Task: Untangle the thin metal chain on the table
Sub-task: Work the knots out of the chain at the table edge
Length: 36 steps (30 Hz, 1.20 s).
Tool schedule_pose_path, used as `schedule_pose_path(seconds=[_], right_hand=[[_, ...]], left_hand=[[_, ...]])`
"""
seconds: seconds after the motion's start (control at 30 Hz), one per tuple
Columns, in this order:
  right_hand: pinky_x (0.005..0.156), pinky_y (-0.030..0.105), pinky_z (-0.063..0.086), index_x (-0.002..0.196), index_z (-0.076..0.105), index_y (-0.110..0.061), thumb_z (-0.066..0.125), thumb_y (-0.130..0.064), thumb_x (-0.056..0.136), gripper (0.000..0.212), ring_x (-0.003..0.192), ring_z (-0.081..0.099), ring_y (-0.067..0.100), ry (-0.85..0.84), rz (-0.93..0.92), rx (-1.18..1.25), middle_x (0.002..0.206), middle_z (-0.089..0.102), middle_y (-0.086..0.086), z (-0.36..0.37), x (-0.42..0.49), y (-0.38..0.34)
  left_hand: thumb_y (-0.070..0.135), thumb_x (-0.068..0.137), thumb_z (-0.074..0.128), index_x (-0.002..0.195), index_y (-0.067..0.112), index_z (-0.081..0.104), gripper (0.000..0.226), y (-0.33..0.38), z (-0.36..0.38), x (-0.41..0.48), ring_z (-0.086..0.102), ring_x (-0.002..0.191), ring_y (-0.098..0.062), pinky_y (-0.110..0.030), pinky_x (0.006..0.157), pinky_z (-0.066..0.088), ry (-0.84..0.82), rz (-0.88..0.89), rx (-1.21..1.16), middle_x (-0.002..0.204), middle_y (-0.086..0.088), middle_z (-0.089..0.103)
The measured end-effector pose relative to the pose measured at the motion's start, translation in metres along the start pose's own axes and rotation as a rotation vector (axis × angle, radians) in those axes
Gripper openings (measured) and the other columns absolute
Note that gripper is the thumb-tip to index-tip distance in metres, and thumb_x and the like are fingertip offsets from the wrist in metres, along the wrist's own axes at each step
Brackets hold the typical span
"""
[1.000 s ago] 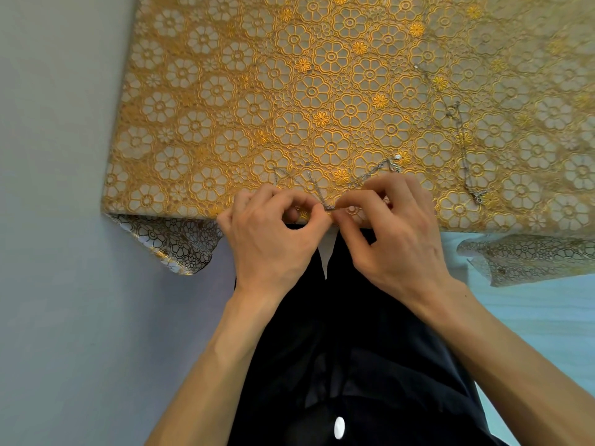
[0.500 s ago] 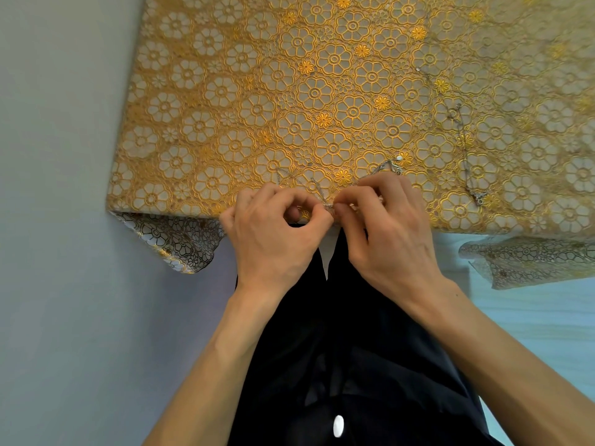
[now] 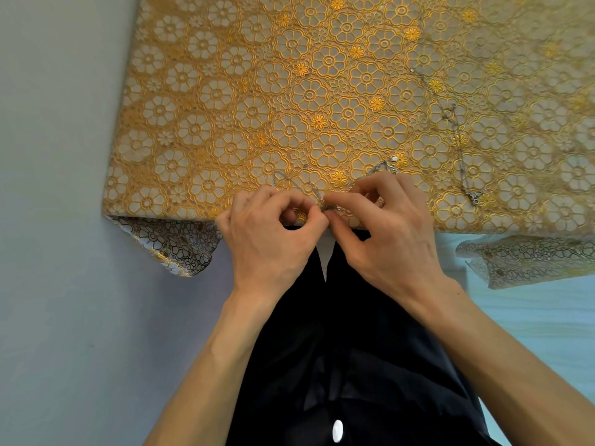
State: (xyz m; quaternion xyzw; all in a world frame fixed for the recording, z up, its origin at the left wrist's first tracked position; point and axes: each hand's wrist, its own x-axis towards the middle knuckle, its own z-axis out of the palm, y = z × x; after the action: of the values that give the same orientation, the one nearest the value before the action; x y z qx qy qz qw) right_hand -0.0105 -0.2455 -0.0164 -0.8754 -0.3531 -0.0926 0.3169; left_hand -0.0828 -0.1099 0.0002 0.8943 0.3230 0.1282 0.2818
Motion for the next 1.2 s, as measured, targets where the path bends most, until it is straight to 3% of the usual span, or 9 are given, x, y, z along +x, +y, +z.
schedule_pose_path(seconds=[0.23, 0.4, 0.77, 0.97, 1.2], right_hand=[[0.073, 0.048, 0.046, 0.095, 0.072, -0.011, 0.067, -0.022, 0.094, 0.013, 0.089, 0.057, 0.032, -0.007, 0.028, 0.015, 0.097, 0.062, 0.01, 0.003, 0.002, 0.001], [0.081, 0.038, 0.044, 0.096, 0.068, -0.006, 0.065, -0.017, 0.094, 0.011, 0.094, 0.053, 0.028, 0.017, 0.08, 0.061, 0.099, 0.06, 0.013, 0.0, 0.0, 0.001], [0.079, 0.043, 0.043, 0.092, 0.07, -0.012, 0.066, -0.023, 0.09, 0.012, 0.096, 0.055, 0.032, 0.045, 0.11, -0.084, 0.1, 0.061, 0.01, -0.003, -0.006, 0.001], [0.08, 0.045, 0.047, 0.108, 0.076, -0.02, 0.073, -0.033, 0.086, 0.025, 0.096, 0.057, 0.03, 0.024, 0.079, -0.036, 0.102, 0.063, 0.005, -0.007, -0.006, -0.001], [0.075, 0.045, 0.045, 0.092, 0.078, -0.019, 0.072, -0.031, 0.092, 0.013, 0.091, 0.057, 0.031, 0.037, 0.008, -0.048, 0.098, 0.066, 0.004, -0.001, -0.002, 0.0]], left_hand=[[0.049, 0.076, 0.062, 0.074, 0.041, 0.069, 0.011, 0.0, 0.0, -0.001, 0.042, 0.086, -0.003, -0.025, 0.077, 0.015, 0.011, 0.005, 0.001, 0.07, 0.012, 0.055], [0.047, 0.076, 0.064, 0.074, 0.039, 0.07, 0.01, 0.0, 0.001, -0.001, 0.044, 0.087, -0.004, -0.025, 0.078, 0.015, 0.015, 0.004, -0.001, 0.07, 0.012, 0.055], [0.047, 0.076, 0.066, 0.073, 0.039, 0.069, 0.009, 0.001, 0.0, 0.0, 0.045, 0.088, -0.005, -0.026, 0.079, 0.015, 0.009, 0.002, -0.007, 0.072, 0.012, 0.057], [0.05, 0.076, 0.062, 0.074, 0.039, 0.069, 0.014, -0.001, 0.001, -0.001, 0.043, 0.087, -0.003, -0.026, 0.079, 0.016, 0.008, 0.009, -0.006, 0.071, 0.013, 0.055], [0.053, 0.076, 0.057, 0.072, 0.039, 0.068, 0.017, 0.0, 0.001, -0.001, 0.042, 0.087, -0.003, -0.026, 0.079, 0.016, 0.012, 0.006, -0.013, 0.071, 0.012, 0.056]])
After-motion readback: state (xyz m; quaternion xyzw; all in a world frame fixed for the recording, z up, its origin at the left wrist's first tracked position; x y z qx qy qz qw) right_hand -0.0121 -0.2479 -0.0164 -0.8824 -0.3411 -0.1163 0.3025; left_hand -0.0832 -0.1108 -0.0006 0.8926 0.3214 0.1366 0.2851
